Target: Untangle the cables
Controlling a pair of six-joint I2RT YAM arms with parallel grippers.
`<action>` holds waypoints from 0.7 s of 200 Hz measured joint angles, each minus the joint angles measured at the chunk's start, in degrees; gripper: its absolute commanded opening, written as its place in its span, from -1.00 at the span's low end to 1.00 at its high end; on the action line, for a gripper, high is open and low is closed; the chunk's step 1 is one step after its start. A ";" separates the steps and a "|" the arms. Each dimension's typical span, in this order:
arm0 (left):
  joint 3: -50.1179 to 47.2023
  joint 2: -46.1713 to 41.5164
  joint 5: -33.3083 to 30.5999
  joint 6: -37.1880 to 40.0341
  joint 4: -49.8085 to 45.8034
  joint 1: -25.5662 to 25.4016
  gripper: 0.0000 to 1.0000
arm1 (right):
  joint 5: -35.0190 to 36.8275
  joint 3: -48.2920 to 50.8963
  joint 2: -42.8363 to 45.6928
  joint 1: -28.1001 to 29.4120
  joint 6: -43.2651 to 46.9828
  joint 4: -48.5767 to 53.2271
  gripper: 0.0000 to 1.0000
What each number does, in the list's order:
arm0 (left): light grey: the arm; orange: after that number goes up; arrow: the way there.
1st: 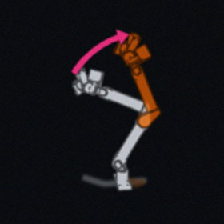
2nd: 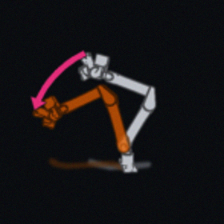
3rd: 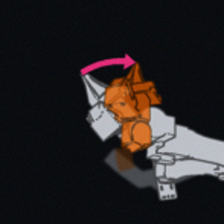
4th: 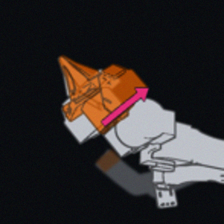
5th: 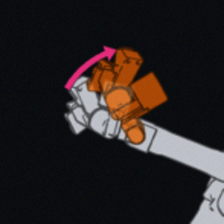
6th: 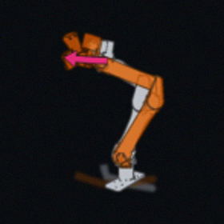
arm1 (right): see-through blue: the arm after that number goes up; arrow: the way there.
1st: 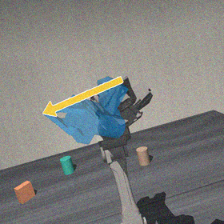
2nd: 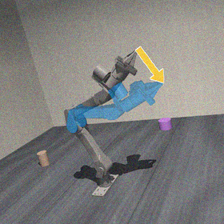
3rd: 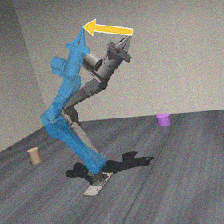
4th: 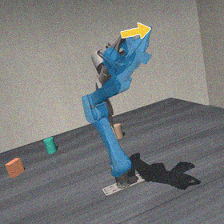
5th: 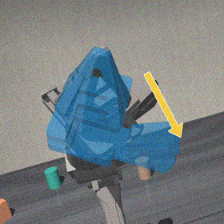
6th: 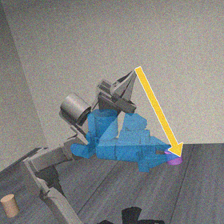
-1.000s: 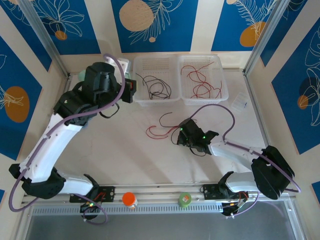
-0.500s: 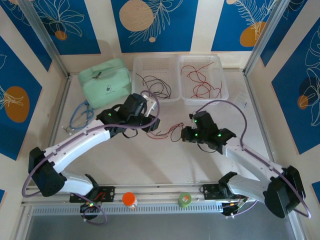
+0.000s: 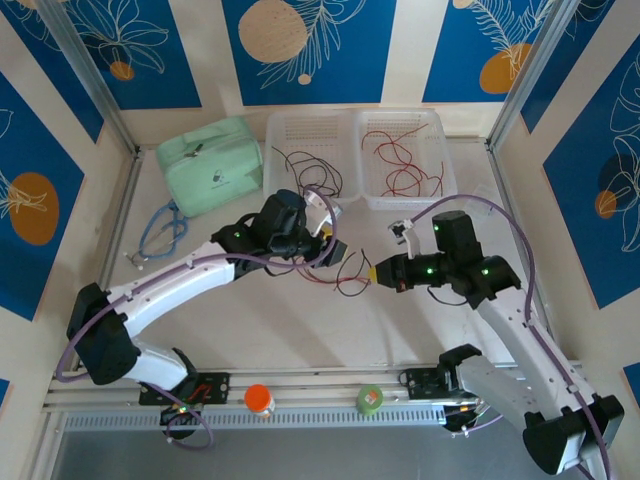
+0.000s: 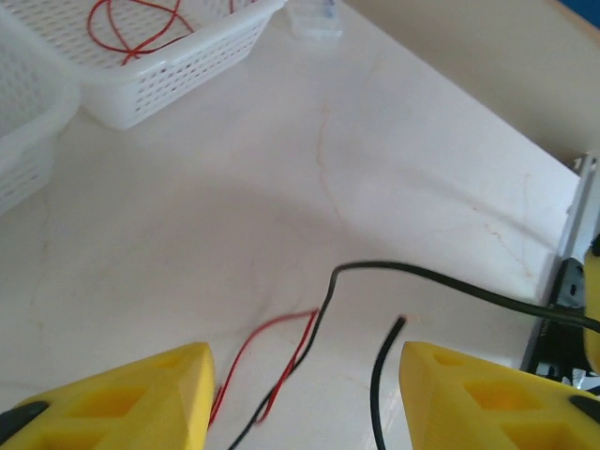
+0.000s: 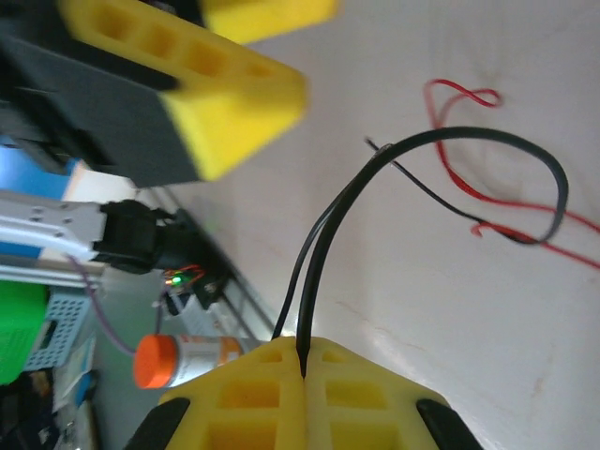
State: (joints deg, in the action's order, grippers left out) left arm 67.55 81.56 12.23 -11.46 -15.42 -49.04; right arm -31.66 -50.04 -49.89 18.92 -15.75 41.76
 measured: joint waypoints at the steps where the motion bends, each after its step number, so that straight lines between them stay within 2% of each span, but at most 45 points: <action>1: -0.02 0.00 0.04 0.02 0.04 -0.02 0.09 | -0.26 -0.09 0.02 -0.07 0.13 0.02 -1.00; 29: -2.10 0.00 2.03 -0.68 2.86 -0.28 0.13 | -3.76 -0.66 0.07 -1.11 1.03 0.13 -1.00; 83: -4.37 0.00 7.30 -2.16 5.84 -0.57 0.15 | -5.95 -0.61 0.31 -1.62 0.76 -0.46 -1.00; 111: -5.95 0.00 8.90 -2.21 7.15 -1.51 0.08 | -6.12 -0.59 0.31 -1.75 0.74 -0.59 -1.00; 119: -6.25 0.00 9.03 -2.23 7.37 -1.77 0.00 | -6.12 -0.59 0.31 -1.75 0.72 -0.61 -1.00; 128: -6.34 0.00 9.07 -2.16 7.52 -1.90 -0.17 | -6.12 -0.59 0.31 -1.75 0.72 -0.61 -1.00; 135: -6.34 0.00 9.11 -2.29 7.80 -1.95 -0.42 | -6.12 -0.57 0.31 -1.75 0.66 -0.61 -1.00; 140: -6.34 -0.02 9.05 -2.40 8.11 -1.97 -0.72 | -6.10 -0.57 0.33 -1.75 0.52 -0.61 -1.00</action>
State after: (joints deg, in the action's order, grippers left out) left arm 61.21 81.54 21.28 -13.87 -7.31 -51.00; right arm -37.76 -50.61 -49.56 17.17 -15.22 41.15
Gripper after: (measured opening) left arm 0.371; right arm 0.050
